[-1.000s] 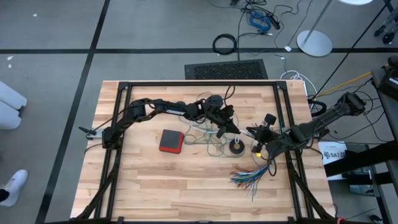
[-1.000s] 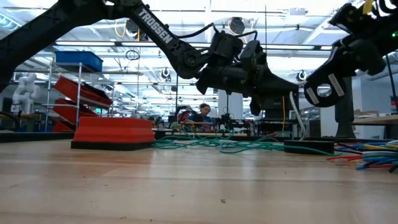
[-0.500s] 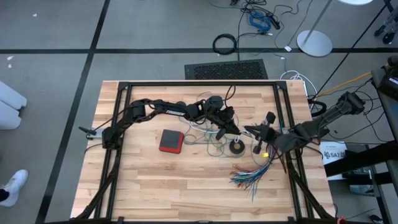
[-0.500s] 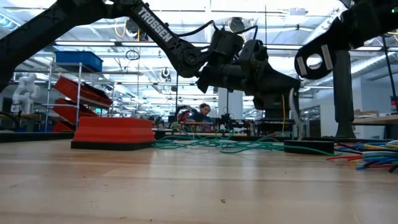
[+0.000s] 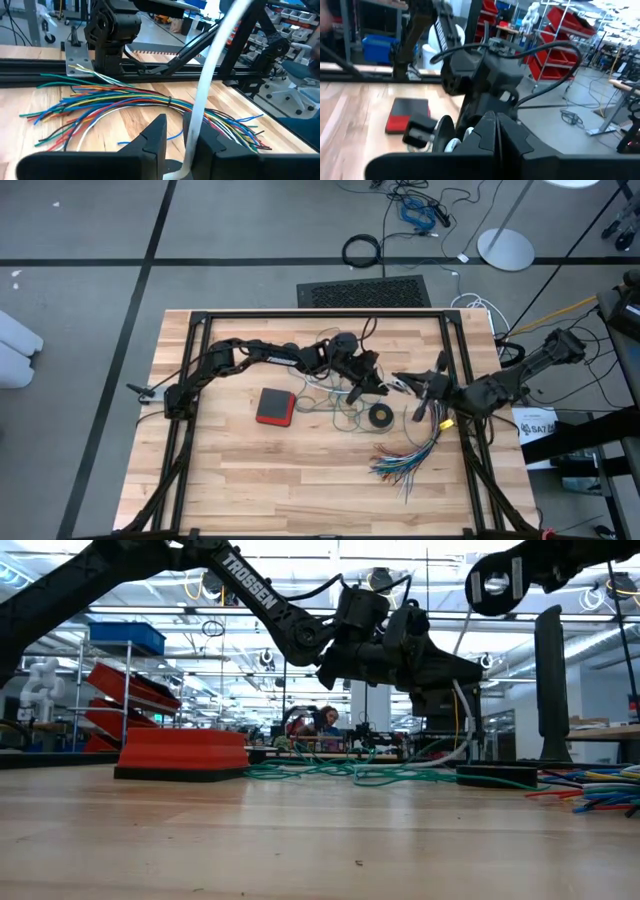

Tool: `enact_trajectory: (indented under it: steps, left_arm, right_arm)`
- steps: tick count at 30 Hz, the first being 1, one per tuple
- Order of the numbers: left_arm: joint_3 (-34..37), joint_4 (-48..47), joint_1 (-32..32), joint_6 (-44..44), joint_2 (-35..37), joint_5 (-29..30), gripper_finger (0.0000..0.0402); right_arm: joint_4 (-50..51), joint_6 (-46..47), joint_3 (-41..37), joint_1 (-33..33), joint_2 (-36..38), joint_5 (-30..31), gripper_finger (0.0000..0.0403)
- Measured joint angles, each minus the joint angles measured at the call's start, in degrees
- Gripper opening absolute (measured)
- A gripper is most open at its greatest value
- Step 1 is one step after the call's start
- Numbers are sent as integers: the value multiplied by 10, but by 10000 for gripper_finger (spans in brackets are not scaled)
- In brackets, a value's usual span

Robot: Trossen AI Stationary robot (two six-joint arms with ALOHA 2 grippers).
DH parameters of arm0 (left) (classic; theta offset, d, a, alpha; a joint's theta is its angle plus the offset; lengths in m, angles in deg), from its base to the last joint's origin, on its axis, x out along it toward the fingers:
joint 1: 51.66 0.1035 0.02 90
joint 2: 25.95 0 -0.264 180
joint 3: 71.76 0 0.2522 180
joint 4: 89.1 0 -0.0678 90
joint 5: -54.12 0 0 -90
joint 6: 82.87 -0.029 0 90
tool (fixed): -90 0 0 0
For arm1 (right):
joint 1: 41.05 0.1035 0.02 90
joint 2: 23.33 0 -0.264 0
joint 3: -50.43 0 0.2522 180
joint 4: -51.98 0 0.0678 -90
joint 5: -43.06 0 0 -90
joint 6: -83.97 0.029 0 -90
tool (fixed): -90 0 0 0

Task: Coiling cords
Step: Coil the white wire cable on the spool

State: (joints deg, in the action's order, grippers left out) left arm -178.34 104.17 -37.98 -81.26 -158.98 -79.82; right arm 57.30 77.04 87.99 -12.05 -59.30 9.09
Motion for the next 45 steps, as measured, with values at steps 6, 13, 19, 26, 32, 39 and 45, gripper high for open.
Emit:
enact_trajectory:
  steps: [6,13,19,26,32,39,45]
  left_arm:
    - [0,16,9,-23,0,-1,69]
    - [0,61,23,-21,-1,-7,69]
    - [0,100,38,-20,-1,-12,69]
    - [1,117,50,-19,-1,-36,69]
    - [4,134,54,-5,-1,-47,70]
    - [4,140,66,11,-1,-70,70]
    - [4,147,67,22,-1,-85,70]
  right_arm:
    - [-5,-37,0,0,21,36,0]
    - [-37,-98,0,0,32,71,0]
    - [-77,-159,0,0,50,90,0]
    - [-79,-169,0,0,70,103,0]
    - [-81,-179,0,0,79,117,0]
    - [-81,-180,0,0,87,118,0]
    - [-81,-180,0,0,88,118,0]
